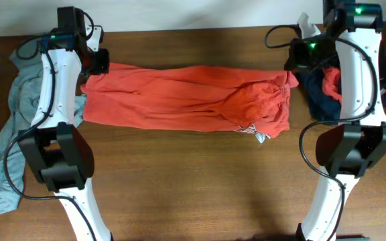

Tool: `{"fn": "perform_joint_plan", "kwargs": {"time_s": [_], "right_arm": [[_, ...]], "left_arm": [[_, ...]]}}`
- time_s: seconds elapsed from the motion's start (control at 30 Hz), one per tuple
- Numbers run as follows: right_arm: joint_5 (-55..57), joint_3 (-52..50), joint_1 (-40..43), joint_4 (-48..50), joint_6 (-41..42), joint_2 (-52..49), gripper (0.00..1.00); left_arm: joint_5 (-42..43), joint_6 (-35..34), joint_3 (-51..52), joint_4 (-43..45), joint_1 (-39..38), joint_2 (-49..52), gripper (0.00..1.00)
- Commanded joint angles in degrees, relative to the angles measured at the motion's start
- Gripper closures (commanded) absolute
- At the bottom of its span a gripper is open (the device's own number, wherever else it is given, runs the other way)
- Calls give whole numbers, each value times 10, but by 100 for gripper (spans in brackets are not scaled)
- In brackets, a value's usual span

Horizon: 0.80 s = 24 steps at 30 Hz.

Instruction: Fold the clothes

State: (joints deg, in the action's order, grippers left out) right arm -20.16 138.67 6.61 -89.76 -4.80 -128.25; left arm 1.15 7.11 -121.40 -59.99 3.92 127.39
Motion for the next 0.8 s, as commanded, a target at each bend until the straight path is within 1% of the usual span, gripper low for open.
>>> {"fn": "perform_joint_plan", "kwargs": {"time_s": [0.0, 0.17, 0.3, 0.5, 0.77], "right_arm": [[20, -23, 9, -9, -15, 3, 96], [20, -57, 14, -14, -26, 3, 96], [21, -76, 14, -25, -55, 3, 96], [28, -119, 23, -18, -55, 3, 96], [29, -210, 32, 11, -55, 3, 96]], "left_arm": [[-58, 3, 0, -18, 11, -17, 99], [-70, 3, 28, -34, 23, -17, 99], [-70, 3, 56, -41, 28, -17, 99], [-70, 14, 108, -22, 27, -17, 99], [-81, 14, 162, 17, 28, -17, 99]]}}
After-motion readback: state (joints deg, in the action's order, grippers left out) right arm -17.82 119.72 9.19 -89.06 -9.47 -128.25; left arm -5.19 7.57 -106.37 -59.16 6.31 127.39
